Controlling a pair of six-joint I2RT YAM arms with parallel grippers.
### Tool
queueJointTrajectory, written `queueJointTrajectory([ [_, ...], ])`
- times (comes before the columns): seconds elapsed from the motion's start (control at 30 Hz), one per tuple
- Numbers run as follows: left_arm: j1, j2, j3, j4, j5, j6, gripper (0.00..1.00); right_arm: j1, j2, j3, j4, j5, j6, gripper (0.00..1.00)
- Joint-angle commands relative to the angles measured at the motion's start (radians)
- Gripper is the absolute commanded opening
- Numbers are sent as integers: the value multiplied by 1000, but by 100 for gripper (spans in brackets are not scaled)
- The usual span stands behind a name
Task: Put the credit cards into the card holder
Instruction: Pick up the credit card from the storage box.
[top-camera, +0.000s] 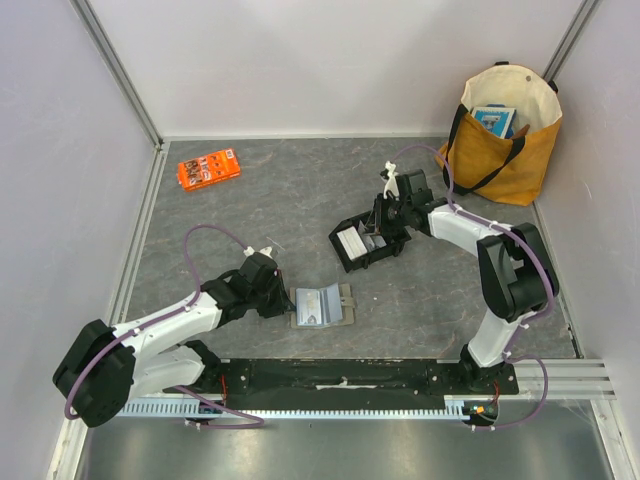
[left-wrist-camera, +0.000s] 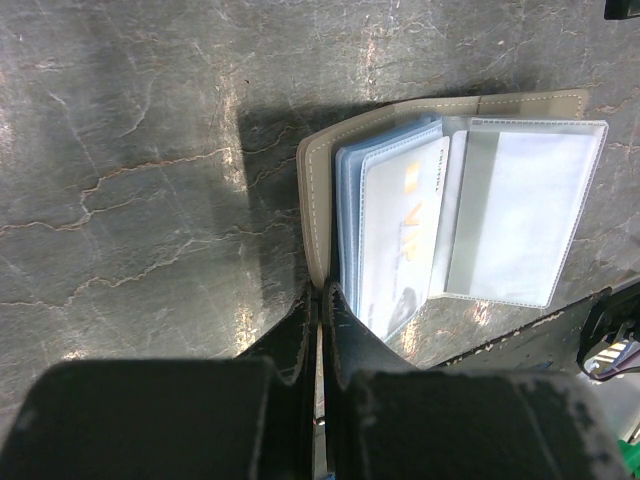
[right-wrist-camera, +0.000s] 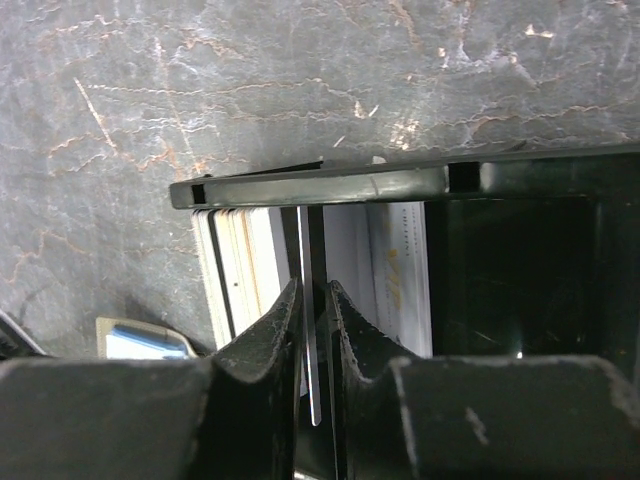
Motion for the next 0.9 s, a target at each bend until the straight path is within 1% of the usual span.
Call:
queueJointTrajectory([
  [0.0, -3, -9, 25, 27, 4, 34, 2, 1, 21, -4, -3, 57, -30, 20],
  [0.13, -5, -5, 27, 30, 4, 34, 2, 2, 27, -6, -9, 72, -39, 20],
  [0.23, -3, 0, 28, 33, 8, 34, 2, 5, 25, -1, -26, 107, -50, 24],
  [0.37, -3, 0, 28, 35, 10, 34, 2, 17, 27, 12, -43, 133, -62, 25],
  [0.43, -5, 0, 28, 35, 10, 34, 2, 22, 27, 16, -41, 135, -65, 20],
  [0.5, -5, -2, 30, 33, 10, 34, 2, 24, 22, 19, -40, 133, -67, 9],
  [0.53, -3, -2, 30, 33, 11, 34, 2, 25, 15, 23, -40, 124, -68, 0],
  [0.67, -5, -14, 30, 26, 4, 32, 2, 28, -38, 35, -46, 101, -70, 0],
  [0.87, -3, -19, 30, 24, 7, 32, 2, 30, -162, 54, -89, 152, -71, 0],
])
